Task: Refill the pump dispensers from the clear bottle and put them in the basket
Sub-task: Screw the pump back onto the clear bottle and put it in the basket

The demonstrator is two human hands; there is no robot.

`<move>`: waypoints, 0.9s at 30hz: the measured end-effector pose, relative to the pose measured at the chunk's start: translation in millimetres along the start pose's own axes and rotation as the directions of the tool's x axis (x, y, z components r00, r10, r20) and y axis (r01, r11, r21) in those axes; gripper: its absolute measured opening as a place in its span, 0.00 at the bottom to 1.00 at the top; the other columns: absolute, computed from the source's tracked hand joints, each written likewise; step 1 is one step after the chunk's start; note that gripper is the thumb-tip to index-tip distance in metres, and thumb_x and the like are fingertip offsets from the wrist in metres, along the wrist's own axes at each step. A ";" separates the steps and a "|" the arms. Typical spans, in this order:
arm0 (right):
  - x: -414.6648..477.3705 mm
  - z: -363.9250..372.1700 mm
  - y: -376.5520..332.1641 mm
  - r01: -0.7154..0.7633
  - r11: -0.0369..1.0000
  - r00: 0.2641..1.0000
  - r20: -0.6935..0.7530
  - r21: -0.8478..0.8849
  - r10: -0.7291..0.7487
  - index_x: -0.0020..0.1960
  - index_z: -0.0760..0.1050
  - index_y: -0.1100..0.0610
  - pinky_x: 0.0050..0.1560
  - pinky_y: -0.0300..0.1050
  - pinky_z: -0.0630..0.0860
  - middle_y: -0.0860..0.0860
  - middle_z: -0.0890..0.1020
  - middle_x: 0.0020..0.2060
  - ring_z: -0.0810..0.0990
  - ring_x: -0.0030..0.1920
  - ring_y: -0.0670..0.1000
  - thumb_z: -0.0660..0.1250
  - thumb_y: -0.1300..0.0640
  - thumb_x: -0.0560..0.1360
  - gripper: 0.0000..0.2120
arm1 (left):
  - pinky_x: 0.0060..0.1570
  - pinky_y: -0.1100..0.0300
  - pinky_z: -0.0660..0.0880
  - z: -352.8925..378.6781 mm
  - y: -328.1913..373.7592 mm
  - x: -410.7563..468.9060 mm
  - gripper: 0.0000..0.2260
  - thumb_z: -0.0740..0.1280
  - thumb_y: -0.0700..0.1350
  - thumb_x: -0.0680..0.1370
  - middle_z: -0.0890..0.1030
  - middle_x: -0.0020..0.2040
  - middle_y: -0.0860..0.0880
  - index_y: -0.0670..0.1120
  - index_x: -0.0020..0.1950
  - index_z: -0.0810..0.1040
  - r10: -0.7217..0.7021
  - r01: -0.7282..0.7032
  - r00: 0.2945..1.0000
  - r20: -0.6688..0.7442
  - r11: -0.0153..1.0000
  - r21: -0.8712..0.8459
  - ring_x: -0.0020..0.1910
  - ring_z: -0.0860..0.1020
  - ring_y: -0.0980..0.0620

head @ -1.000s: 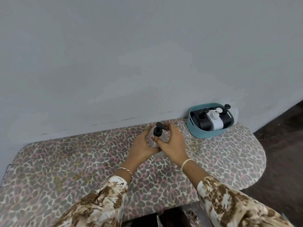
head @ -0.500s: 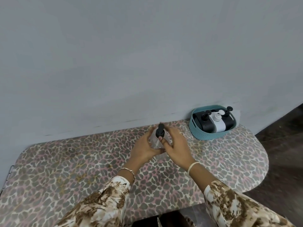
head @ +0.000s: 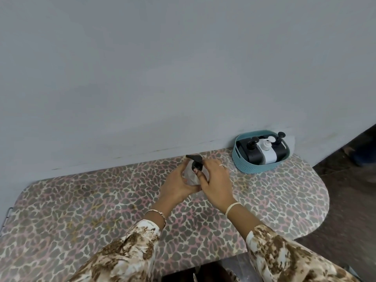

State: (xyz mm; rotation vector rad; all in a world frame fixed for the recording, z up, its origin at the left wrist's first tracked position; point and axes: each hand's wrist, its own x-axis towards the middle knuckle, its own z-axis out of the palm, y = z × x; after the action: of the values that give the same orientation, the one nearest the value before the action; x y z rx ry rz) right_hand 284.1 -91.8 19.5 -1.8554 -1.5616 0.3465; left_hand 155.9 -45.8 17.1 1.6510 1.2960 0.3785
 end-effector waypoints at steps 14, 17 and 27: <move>0.1 2.7 9.3 -0.013 0.991 0.999 0.032 0.136 0.009 0.63 0.75 0.54 0.58 0.54 0.72 0.48 0.80 0.55 0.76 0.56 0.49 0.66 0.58 0.77 0.14 | 0.60 0.47 0.75 1.6 0.1 1.7 0.48 0.79 0.54 0.62 0.69 0.73 0.54 0.58 0.77 0.57 -0.033 0.033 0.999 0.002 0.999 0.008 0.66 0.74 0.48; 5.7 4.5 3.5 -0.068 0.995 0.996 -0.050 0.073 0.072 0.58 0.76 0.52 0.56 0.54 0.72 0.45 0.81 0.51 0.77 0.52 0.49 0.71 0.55 0.73 0.15 | 0.57 0.47 0.77 1.9 1.1 1.6 0.47 0.78 0.54 0.63 0.70 0.72 0.54 0.58 0.77 0.57 -0.030 0.031 0.999 -0.012 0.999 0.023 0.63 0.76 0.48; 11.2 4.3 9.5 0.042 0.993 0.999 -0.017 -0.112 -0.045 0.53 0.77 0.51 0.50 0.43 0.60 0.44 0.81 0.46 0.75 0.52 0.50 0.69 0.56 0.72 0.10 | 0.58 0.48 0.77 0.9 -1.1 1.8 0.50 0.77 0.59 0.57 0.74 0.68 0.54 0.57 0.76 0.60 -0.018 0.018 1.000 -0.017 1.000 -0.011 0.61 0.77 0.50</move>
State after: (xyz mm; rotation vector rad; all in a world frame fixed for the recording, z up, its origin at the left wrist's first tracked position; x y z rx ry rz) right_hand 291.5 -80.3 12.6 -1.9002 -1.6350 0.2243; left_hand 156.7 -44.7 15.2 1.6291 1.3191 0.3889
